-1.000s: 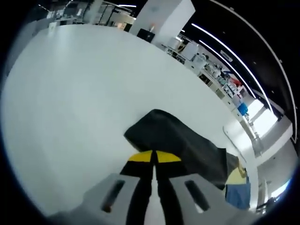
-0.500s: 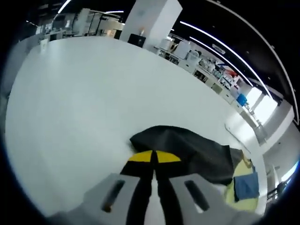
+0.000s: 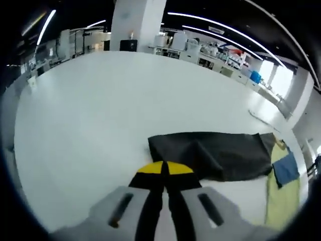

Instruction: Fold the garment on the visible template until the final outline fits inside the template.

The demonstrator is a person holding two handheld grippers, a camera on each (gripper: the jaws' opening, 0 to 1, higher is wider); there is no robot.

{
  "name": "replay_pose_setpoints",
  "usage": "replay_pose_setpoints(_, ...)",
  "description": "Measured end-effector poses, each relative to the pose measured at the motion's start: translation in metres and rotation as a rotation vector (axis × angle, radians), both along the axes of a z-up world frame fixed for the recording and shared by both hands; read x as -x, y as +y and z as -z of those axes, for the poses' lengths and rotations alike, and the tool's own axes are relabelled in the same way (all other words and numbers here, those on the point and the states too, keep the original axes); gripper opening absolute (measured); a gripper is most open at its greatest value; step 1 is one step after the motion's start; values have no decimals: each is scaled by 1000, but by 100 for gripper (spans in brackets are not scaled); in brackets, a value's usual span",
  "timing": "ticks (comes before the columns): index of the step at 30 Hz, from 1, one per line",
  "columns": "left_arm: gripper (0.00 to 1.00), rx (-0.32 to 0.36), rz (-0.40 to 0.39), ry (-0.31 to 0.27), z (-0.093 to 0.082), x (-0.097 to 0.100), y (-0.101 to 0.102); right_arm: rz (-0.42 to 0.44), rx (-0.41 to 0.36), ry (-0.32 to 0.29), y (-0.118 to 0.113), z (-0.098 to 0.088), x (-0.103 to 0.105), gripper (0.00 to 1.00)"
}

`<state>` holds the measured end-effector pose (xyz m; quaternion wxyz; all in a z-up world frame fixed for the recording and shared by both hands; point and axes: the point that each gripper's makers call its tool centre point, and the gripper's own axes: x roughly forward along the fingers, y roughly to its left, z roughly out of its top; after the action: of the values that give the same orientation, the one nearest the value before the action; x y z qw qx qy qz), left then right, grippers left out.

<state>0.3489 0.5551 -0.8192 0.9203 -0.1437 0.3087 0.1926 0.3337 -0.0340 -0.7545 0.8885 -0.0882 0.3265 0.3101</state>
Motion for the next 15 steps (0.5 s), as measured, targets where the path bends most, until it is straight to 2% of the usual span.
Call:
replay_pose_setpoints(2,0,-43,16,24,4,-2,7,3,-3,0,0,0,0,90)
replay_pose_setpoints(6,0,-56,8,44,11,-5,15,8,-4,4,-1,-1,1,90)
replay_pose_setpoints(9,0,-125,6,66,11,-7,24,17,1,3,-5,-3,2,90)
replay_pose_setpoints(15,0,-141,9,90,15,-15,31,35,6,3,-11,-5,2,90)
